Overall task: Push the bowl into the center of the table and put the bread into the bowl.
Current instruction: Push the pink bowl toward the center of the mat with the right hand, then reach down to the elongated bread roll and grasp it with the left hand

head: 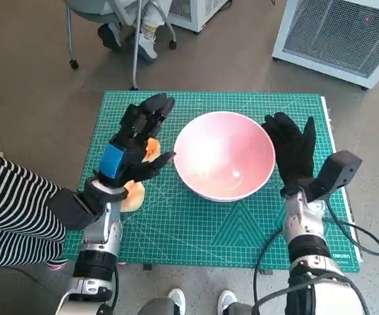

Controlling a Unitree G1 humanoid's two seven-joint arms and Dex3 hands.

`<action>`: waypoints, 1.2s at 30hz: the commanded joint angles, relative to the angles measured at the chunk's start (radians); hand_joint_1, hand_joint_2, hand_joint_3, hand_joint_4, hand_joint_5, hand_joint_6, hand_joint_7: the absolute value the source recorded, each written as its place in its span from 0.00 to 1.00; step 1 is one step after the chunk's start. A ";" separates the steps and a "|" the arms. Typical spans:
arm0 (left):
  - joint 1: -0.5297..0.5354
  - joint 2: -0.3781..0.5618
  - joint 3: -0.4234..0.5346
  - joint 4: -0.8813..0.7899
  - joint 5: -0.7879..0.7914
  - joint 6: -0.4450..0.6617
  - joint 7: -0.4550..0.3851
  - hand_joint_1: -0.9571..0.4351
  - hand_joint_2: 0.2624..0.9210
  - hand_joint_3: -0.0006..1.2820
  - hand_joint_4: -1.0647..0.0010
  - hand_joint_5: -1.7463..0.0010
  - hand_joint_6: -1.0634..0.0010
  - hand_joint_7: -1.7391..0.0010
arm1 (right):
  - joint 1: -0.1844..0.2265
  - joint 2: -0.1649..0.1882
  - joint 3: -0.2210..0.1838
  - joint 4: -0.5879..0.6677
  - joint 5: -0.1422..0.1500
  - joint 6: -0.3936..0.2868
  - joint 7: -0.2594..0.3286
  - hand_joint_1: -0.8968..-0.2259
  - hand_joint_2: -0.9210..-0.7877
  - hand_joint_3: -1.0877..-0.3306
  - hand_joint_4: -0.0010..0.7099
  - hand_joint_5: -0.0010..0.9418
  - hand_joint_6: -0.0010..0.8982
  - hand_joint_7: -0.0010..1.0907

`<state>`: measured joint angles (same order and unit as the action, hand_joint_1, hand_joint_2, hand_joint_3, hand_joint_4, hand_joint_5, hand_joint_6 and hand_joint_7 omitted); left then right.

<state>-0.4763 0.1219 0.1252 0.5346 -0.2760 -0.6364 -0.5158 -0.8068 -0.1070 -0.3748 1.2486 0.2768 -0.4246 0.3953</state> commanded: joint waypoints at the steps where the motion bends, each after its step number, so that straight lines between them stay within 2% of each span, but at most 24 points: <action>1: -0.009 -0.001 -0.003 0.015 0.011 -0.005 0.005 0.55 1.00 0.21 0.80 0.96 1.00 0.65 | 0.003 0.017 -0.011 -0.007 0.018 0.019 0.019 0.46 0.00 0.23 0.10 0.00 0.11 0.10; 4: -0.014 -0.004 -0.005 0.022 0.014 -0.006 0.007 0.55 1.00 0.21 0.80 0.96 1.00 0.65 | 0.003 0.023 -0.012 -0.010 0.018 0.018 0.024 0.45 0.00 0.24 0.09 0.00 0.11 0.09; 8: -0.020 -0.006 -0.008 0.025 0.017 -0.008 0.007 0.55 1.00 0.21 0.80 0.96 1.00 0.65 | 0.005 0.023 0.000 -0.017 -0.001 0.001 0.018 0.45 0.00 0.24 0.09 0.00 0.11 0.09; 10: -0.022 -0.005 -0.008 0.029 0.017 -0.009 0.006 0.55 1.00 0.21 0.80 0.96 1.00 0.65 | 0.008 0.018 0.012 -0.023 -0.017 -0.015 0.005 0.45 0.00 0.24 0.09 0.00 0.12 0.09; 16: -0.028 -0.001 -0.007 0.036 0.008 -0.009 -0.006 0.55 1.00 0.21 0.80 0.96 1.00 0.65 | 0.027 -0.011 0.072 -0.061 -0.099 -0.129 -0.071 0.51 0.00 0.20 0.10 0.00 0.13 0.09; 20: -0.032 -0.003 -0.007 0.040 0.004 -0.010 -0.013 0.55 1.00 0.22 0.79 0.97 1.00 0.65 | 0.042 -0.021 0.090 -0.103 -0.122 -0.211 -0.089 0.50 0.00 0.21 0.11 0.01 0.14 0.09; 28: -0.044 -0.006 -0.007 0.049 0.007 -0.016 -0.015 0.55 1.00 0.22 0.79 0.97 1.00 0.65 | 0.098 -0.008 0.104 -0.248 -0.087 -0.323 -0.017 0.42 0.00 0.26 0.13 0.01 0.17 0.11; 33: -0.057 -0.005 -0.006 0.054 0.004 -0.019 -0.021 0.55 1.00 0.21 0.79 0.97 1.00 0.65 | 0.151 0.015 0.123 -0.387 -0.035 -0.351 0.046 0.34 0.00 0.34 0.15 0.01 0.18 0.12; 36: -0.065 -0.004 -0.005 0.059 0.005 -0.024 -0.023 0.54 1.00 0.21 0.79 0.97 1.00 0.65 | 0.180 0.024 0.140 -0.458 -0.018 -0.361 0.069 0.31 0.00 0.38 0.16 0.01 0.19 0.13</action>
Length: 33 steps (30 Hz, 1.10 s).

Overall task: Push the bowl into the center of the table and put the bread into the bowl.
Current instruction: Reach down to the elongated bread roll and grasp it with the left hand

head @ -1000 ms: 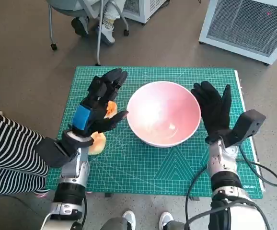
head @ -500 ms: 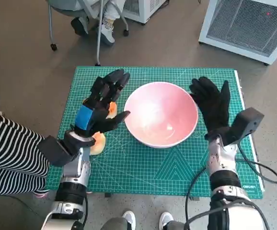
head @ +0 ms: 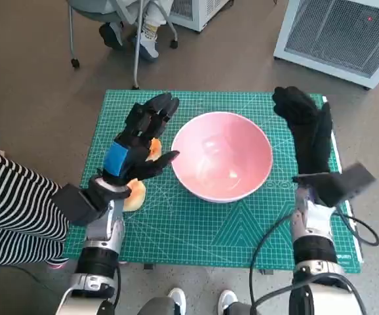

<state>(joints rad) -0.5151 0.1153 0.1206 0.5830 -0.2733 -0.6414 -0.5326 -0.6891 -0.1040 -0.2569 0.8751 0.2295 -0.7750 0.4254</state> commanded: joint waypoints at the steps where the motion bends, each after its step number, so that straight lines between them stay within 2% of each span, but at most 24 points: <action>1: -0.029 0.003 0.000 0.012 0.003 -0.022 -0.007 0.54 1.00 0.21 0.79 0.97 1.00 0.65 | 0.073 0.022 0.030 -0.108 0.031 -0.014 0.044 0.30 0.00 0.39 0.16 0.01 0.19 0.13; 10: -0.048 0.012 0.007 0.034 0.001 -0.044 -0.018 0.55 1.00 0.21 0.78 0.97 1.00 0.64 | 0.122 0.005 0.075 -0.214 -0.003 -0.015 0.031 0.31 0.00 0.39 0.17 0.01 0.20 0.15; 11: -0.050 0.013 0.008 0.037 0.001 -0.046 -0.018 0.55 1.00 0.21 0.78 0.97 1.00 0.64 | 0.127 0.004 0.078 -0.225 -0.003 -0.009 0.029 0.32 0.00 0.39 0.17 0.01 0.19 0.17; 13: -0.055 0.017 0.010 0.041 0.002 -0.050 -0.019 0.55 1.00 0.21 0.78 0.97 1.00 0.64 | 0.135 0.004 0.083 -0.244 -0.003 0.002 0.024 0.32 0.00 0.38 0.17 0.01 0.10 0.30; 16: -0.059 0.032 0.017 0.045 0.006 -0.060 -0.019 0.55 1.00 0.21 0.78 0.97 1.00 0.65 | 0.149 0.004 0.090 -0.275 -0.003 0.022 0.018 0.33 0.00 0.37 0.17 0.00 0.03 0.41; 22: -0.076 0.094 0.035 0.065 0.046 -0.100 0.003 0.53 0.97 0.21 0.78 0.97 1.00 0.65 | 0.178 0.000 0.102 -0.317 -0.011 0.043 0.004 0.33 0.00 0.37 0.17 0.00 0.00 0.46; 24: -0.086 0.144 0.037 0.081 0.098 -0.127 0.024 0.54 0.95 0.20 0.79 0.97 1.00 0.66 | 0.190 -0.001 0.106 -0.332 -0.012 0.049 -0.001 0.33 0.00 0.37 0.17 0.00 0.00 0.46; 26: -0.095 0.204 0.033 0.088 0.156 -0.135 0.041 0.56 0.89 0.18 0.80 0.98 1.00 0.67 | 0.200 -0.002 0.109 -0.347 -0.011 0.054 -0.004 0.33 0.00 0.36 0.17 0.00 0.00 0.46; 27: -0.100 0.228 0.030 0.092 0.180 -0.134 0.047 0.58 0.82 0.16 0.82 0.98 1.00 0.67 | 0.202 -0.003 0.111 -0.351 -0.010 0.056 -0.006 0.33 0.00 0.36 0.17 0.00 0.00 0.46; 29: -0.108 0.305 0.014 0.081 0.270 -0.102 0.074 0.61 0.76 0.11 0.83 0.99 0.99 0.69 | 0.208 -0.005 0.113 -0.362 -0.009 0.062 -0.010 0.33 0.00 0.36 0.17 0.00 0.00 0.46; 31: -0.111 0.332 0.005 0.078 0.308 -0.089 0.092 0.65 0.71 0.05 0.84 1.00 0.92 0.76 | 0.210 -0.006 0.114 -0.367 -0.009 0.066 -0.012 0.33 0.00 0.36 0.17 0.00 0.00 0.46; 33: -0.113 0.335 0.000 0.080 0.315 -0.088 0.103 0.66 0.69 0.03 0.84 1.00 0.89 0.79 | 0.210 -0.007 0.116 -0.368 -0.009 0.069 -0.015 0.33 0.00 0.36 0.17 0.00 0.00 0.46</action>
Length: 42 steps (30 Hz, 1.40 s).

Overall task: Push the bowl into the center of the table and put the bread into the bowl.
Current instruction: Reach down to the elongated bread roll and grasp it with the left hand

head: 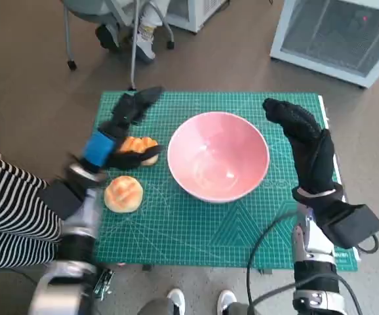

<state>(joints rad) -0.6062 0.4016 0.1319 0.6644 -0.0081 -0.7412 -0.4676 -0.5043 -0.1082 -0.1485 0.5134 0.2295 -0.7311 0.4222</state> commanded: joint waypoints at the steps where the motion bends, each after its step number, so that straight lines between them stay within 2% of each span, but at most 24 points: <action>1: -0.027 0.100 -0.031 -0.049 0.134 0.109 0.058 0.66 0.69 0.02 0.85 1.00 0.88 0.81 | 0.022 -0.007 0.005 -0.002 -0.008 0.029 -0.015 0.33 0.00 0.36 0.17 0.00 0.00 0.46; 4: -0.036 0.184 -0.069 -0.135 0.270 0.290 0.088 0.76 0.66 0.01 0.85 1.00 0.82 0.91 | 0.017 -0.013 0.001 0.007 -0.006 0.035 -0.021 0.33 0.00 0.37 0.17 0.00 0.00 0.47; 7: -0.062 0.206 -0.092 -0.148 0.313 0.360 0.090 0.79 0.66 0.00 0.86 1.00 0.78 0.95 | 0.018 -0.015 -0.001 0.005 -0.006 0.035 -0.026 0.34 0.00 0.37 0.18 0.01 0.00 0.47; 12: -0.091 0.225 -0.124 -0.147 0.350 0.411 0.096 0.80 0.66 0.00 0.85 1.00 0.72 0.98 | 0.020 -0.016 0.000 -0.001 -0.007 0.036 -0.031 0.34 0.00 0.38 0.18 0.01 0.00 0.48; 22: -0.164 0.241 -0.224 -0.069 0.419 0.478 0.076 0.81 0.69 0.01 0.83 1.00 0.69 0.99 | 0.015 -0.018 -0.001 -0.001 -0.002 0.036 -0.032 0.34 0.00 0.38 0.19 0.01 0.00 0.48; 28: -0.217 0.236 -0.291 0.025 0.472 0.471 0.090 0.80 0.70 0.00 0.83 1.00 0.68 0.99 | 0.013 -0.020 -0.003 0.007 -0.002 0.032 -0.031 0.34 0.00 0.39 0.20 0.01 0.00 0.49; 42: -0.333 0.165 -0.444 0.206 0.607 0.573 0.144 0.70 0.74 0.00 0.86 1.00 0.72 1.00 | 0.022 -0.021 -0.003 0.004 -0.001 0.024 -0.030 0.34 0.00 0.39 0.20 0.01 0.00 0.49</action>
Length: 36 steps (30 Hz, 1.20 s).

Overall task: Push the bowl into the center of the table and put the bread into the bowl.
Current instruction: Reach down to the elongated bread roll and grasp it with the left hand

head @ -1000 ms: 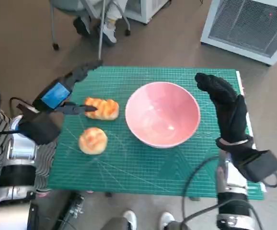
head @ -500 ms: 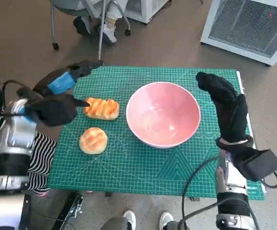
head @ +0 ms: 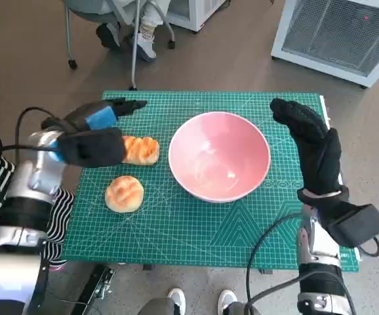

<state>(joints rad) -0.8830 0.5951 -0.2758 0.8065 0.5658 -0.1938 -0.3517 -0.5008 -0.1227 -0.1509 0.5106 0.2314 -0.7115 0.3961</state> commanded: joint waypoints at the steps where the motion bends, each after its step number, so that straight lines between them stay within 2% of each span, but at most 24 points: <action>1: -0.067 -0.037 -0.046 0.086 0.043 0.036 0.035 0.70 0.74 0.00 0.86 1.00 0.72 1.00 | 0.020 -0.007 -0.001 0.006 -0.004 0.004 -0.004 0.34 0.00 0.39 0.20 0.01 0.00 0.49; 15: -0.188 -0.135 -0.152 0.365 0.105 0.091 0.084 0.64 0.73 0.00 0.89 1.00 0.76 1.00 | 0.040 -0.013 0.001 -0.020 0.001 0.013 0.000 0.34 0.00 0.39 0.21 0.01 0.00 0.49; 24: -0.217 -0.189 -0.187 0.478 0.111 0.110 0.118 0.62 0.73 0.00 0.89 1.00 0.76 1.00 | 0.056 -0.014 0.006 -0.043 -0.005 0.023 -0.008 0.35 0.00 0.39 0.20 0.01 0.00 0.49; 30: -0.213 -0.219 -0.210 0.509 0.118 0.126 0.143 0.62 0.74 0.00 0.87 0.99 0.73 0.99 | 0.065 -0.016 0.008 -0.056 -0.007 0.029 -0.009 0.35 0.00 0.39 0.20 0.01 0.00 0.49; 36: -0.205 -0.239 -0.227 0.528 0.121 0.150 0.152 0.66 0.78 0.01 0.79 0.99 0.67 0.99 | 0.072 -0.016 0.009 -0.070 -0.006 0.040 -0.012 0.34 0.00 0.39 0.20 0.00 0.00 0.49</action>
<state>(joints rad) -1.0784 0.3681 -0.4908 1.3188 0.6719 -0.0579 -0.2093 -0.4538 -0.1349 -0.1460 0.4453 0.2313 -0.6934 0.3916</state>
